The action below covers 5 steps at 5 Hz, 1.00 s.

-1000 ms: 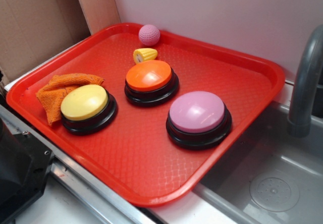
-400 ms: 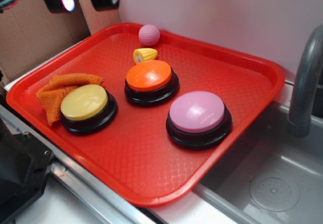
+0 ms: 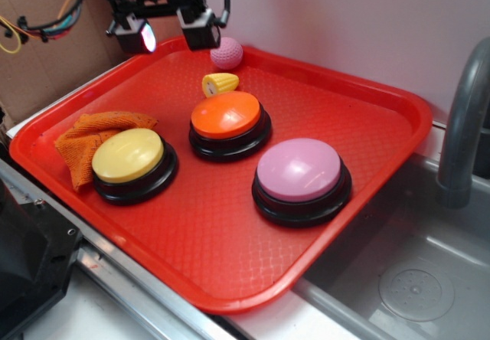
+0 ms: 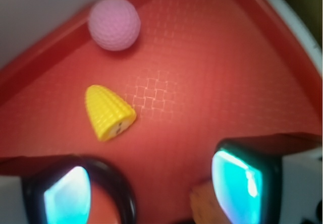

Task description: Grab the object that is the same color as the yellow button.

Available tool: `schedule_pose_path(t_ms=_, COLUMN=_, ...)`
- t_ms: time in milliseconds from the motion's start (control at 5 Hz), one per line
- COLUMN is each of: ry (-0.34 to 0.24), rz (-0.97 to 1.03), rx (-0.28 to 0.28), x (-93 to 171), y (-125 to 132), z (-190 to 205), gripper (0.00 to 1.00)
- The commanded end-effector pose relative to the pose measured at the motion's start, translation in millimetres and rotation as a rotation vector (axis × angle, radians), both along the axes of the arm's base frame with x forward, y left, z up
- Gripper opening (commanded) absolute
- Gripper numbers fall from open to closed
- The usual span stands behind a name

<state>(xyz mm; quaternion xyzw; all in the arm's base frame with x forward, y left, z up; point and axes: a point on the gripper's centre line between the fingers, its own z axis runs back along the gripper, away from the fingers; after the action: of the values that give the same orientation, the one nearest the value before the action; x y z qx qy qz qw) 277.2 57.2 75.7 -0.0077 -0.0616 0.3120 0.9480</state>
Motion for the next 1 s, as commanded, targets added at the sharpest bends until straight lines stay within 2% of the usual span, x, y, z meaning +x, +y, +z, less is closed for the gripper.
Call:
schedule_pose_path(t_ms=0, ry=-0.041, rz=0.013, rx=-0.038, x=38, y=16, z=-25, gripper=1.0)
schedule_pose_path(t_ms=400, ry=-0.014, rz=-0.054, rx=-0.043, x=44, y=7, z=-41, gripper=1.0)
schedule_pose_path(t_ms=600, ry=-0.019, rz=-0.077, rx=-0.035, x=43, y=5, z=-43, gripper=0.19)
schedule_pose_path(t_ms=800, ry=-0.031, rz=-0.066, rx=-0.042, x=44, y=7, z=-39, gripper=0.0)
